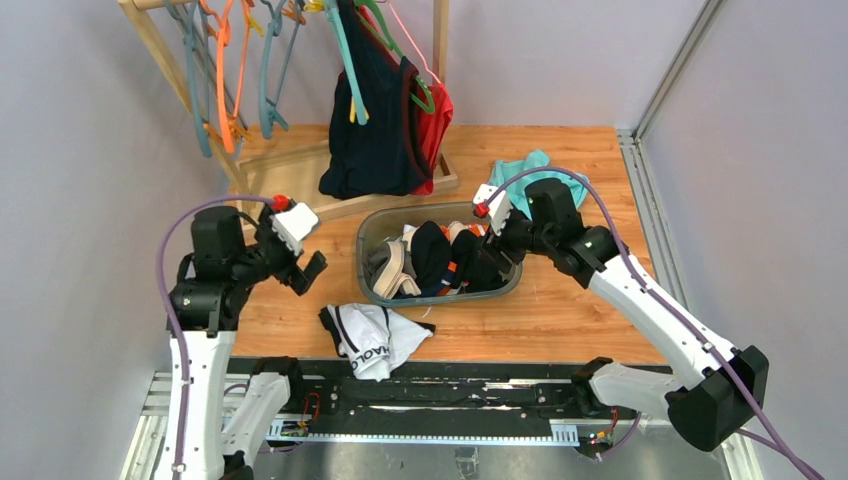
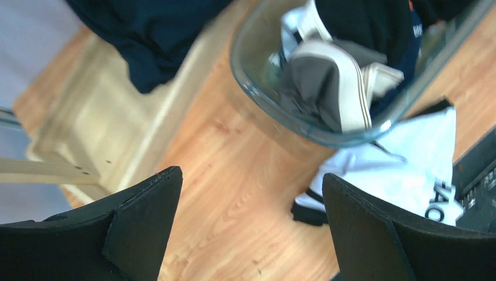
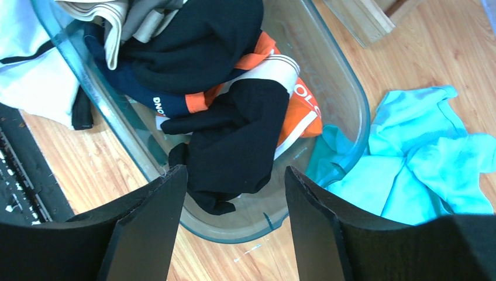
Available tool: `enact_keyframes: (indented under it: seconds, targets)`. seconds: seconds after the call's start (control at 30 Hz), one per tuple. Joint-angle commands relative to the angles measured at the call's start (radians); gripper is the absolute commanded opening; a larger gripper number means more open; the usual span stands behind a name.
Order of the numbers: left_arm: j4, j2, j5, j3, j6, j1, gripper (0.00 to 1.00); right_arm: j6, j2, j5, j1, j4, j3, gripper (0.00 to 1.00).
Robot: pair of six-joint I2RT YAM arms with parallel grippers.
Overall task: Remove the underwear clipped to the hanger
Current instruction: Pick up the underwear from the center of the board.
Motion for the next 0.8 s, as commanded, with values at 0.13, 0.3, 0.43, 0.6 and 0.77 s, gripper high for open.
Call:
enact_keyframes:
  seconds: [0.13, 0.3, 0.43, 0.6, 0.77]
  targets:
    - [-0.072, -0.001, -0.107, -0.240, 0.241, -0.162, 0.92, 0.006, 0.018, 0.061, -0.011, 0.040, -0.015, 0.64]
    - [-0.070, 0.053, -0.154, -0.335, 0.274, -0.230, 0.89, -0.002, 0.028, 0.057, -0.011, 0.042, -0.018, 0.64]
    - [-0.065, 0.099, -0.146, -0.377, 0.304, -0.250, 0.89, -0.007, 0.038, 0.055, -0.011, 0.042, -0.019, 0.63]
    - [-0.012, 0.159, -0.192, -0.427, 0.312, -0.289, 0.89, -0.013, 0.045, 0.044, -0.011, 0.041, -0.022, 0.63]
    - [0.072, 0.226, -0.259, -0.466, 0.290, -0.332, 0.89, -0.018, 0.045, 0.033, -0.011, 0.037, -0.021, 0.63]
